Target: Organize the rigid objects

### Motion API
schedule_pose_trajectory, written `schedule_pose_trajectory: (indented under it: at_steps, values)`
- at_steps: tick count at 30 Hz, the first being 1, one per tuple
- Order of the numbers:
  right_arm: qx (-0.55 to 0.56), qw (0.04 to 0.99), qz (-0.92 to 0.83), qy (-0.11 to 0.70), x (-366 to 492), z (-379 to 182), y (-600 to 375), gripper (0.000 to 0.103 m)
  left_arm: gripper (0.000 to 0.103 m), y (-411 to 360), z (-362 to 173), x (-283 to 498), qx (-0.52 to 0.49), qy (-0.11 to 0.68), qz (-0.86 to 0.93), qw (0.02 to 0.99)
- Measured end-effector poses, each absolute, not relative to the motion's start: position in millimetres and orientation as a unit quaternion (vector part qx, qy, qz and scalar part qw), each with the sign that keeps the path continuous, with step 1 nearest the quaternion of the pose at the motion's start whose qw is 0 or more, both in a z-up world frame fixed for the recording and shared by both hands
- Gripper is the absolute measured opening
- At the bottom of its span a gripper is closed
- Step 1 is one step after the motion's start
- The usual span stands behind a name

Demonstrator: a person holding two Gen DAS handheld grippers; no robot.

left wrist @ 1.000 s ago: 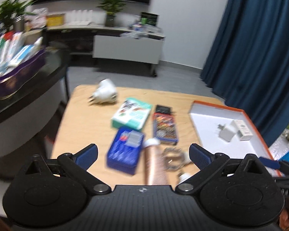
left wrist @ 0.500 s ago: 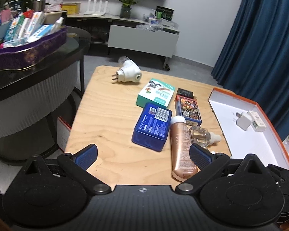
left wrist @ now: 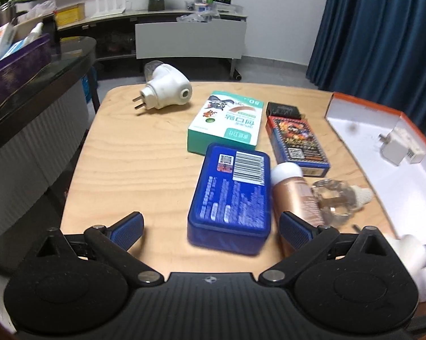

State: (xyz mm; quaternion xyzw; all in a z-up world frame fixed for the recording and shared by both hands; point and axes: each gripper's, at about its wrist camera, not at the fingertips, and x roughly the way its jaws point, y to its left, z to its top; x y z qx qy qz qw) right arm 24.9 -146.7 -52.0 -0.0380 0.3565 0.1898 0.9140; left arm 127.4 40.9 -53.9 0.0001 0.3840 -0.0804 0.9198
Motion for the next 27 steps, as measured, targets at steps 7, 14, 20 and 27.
schedule_pose_trajectory:
  at_steps: [7,14,20,27]
  values:
    - [-0.027,0.919,0.187,0.346,24.8,-44.1,-152.2,0.081,0.087,33.4,-59.9,144.0,0.023,0.369,-0.087,0.925]
    - [-0.020,0.929,0.183,0.322,20.7,-30.4,-161.9,0.079,0.063,42.7,-48.8,134.2,-0.019,0.364,-0.074,0.928]
    - [-0.008,0.942,0.165,0.292,16.0,-17.7,-175.2,0.079,0.063,52.0,-15.9,100.1,-0.041,0.329,-0.058,0.942]
    - [-0.005,0.963,0.125,0.237,4.3,13.9,-200.7,0.079,0.063,28.3,16.2,66.2,-0.046,0.299,-0.078,0.950]
